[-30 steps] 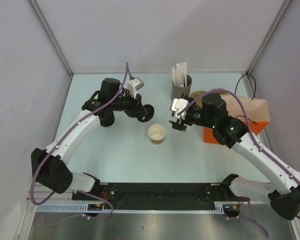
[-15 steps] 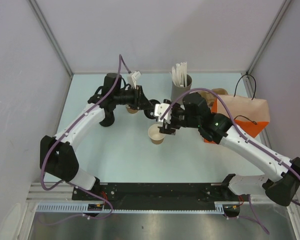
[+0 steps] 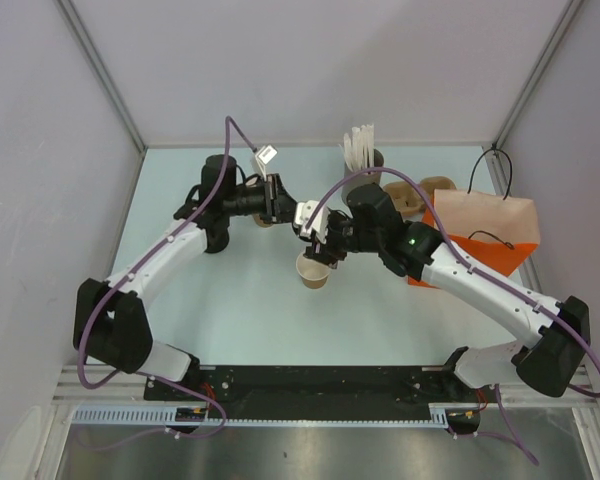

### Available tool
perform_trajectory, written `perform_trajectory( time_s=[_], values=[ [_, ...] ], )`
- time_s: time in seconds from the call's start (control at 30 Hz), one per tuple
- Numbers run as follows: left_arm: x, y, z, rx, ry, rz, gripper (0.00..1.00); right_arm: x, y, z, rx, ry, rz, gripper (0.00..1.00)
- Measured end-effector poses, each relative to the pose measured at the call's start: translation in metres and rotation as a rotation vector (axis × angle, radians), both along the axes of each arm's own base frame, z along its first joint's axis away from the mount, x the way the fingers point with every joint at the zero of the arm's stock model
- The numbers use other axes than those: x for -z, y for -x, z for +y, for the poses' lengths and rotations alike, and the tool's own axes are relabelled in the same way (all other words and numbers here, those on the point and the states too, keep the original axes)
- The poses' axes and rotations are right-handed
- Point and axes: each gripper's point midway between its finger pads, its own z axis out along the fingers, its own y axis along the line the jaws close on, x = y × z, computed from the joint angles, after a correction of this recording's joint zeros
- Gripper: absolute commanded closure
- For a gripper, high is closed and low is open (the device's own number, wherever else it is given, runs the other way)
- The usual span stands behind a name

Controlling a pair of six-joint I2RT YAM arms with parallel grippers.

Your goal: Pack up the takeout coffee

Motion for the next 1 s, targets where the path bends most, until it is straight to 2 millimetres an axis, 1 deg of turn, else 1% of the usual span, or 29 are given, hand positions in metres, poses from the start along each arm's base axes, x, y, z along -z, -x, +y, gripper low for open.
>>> perform_trajectory(
  time_s=[0.13, 0.27, 0.37, 0.47, 0.5, 0.6, 0.7, 0.77, 0.9, 1.0],
  values=[
    [-0.008, -0.002, 0.002, -0.009, 0.030, -0.015, 0.80, -0.003, -0.007, 0.000, 0.035, -0.014, -0.010, 0.41],
    [-0.009, -0.002, 0.002, -0.009, 0.041, -0.011, 0.80, -0.003, -0.016, 0.002, 0.073, -0.017, -0.027, 0.43],
    [-0.009, -0.002, 0.002, -0.010, 0.044, -0.015, 0.81, 0.000, -0.019, 0.005, 0.091, -0.007, -0.038, 0.46],
    [-0.006, -0.003, 0.003, -0.014, 0.044, -0.010, 0.80, 0.001, -0.023, 0.007, 0.111, 0.001, -0.053, 0.51],
    [-0.006, -0.003, 0.004, -0.015, 0.044, -0.009, 0.81, 0.002, -0.024, 0.007, 0.117, 0.003, -0.056, 0.55],
    [-0.006, -0.004, 0.004, -0.017, 0.044, -0.011, 0.81, 0.001, -0.029, 0.006, 0.142, 0.005, -0.072, 0.61],
    [-0.007, -0.005, 0.004, -0.019, 0.050, -0.017, 0.81, -0.002, -0.034, 0.005, 0.168, -0.001, -0.093, 0.65],
    [-0.007, -0.005, 0.004, -0.021, 0.051, -0.017, 0.81, -0.003, -0.037, 0.005, 0.185, 0.000, -0.106, 0.65],
    [-0.007, -0.006, 0.005, -0.025, 0.055, -0.018, 0.81, 0.001, -0.039, 0.005, 0.201, 0.015, -0.133, 0.72],
    [-0.007, -0.007, 0.006, -0.028, 0.058, -0.013, 0.81, 0.006, -0.038, 0.007, 0.200, 0.032, -0.145, 0.72]
  ],
)
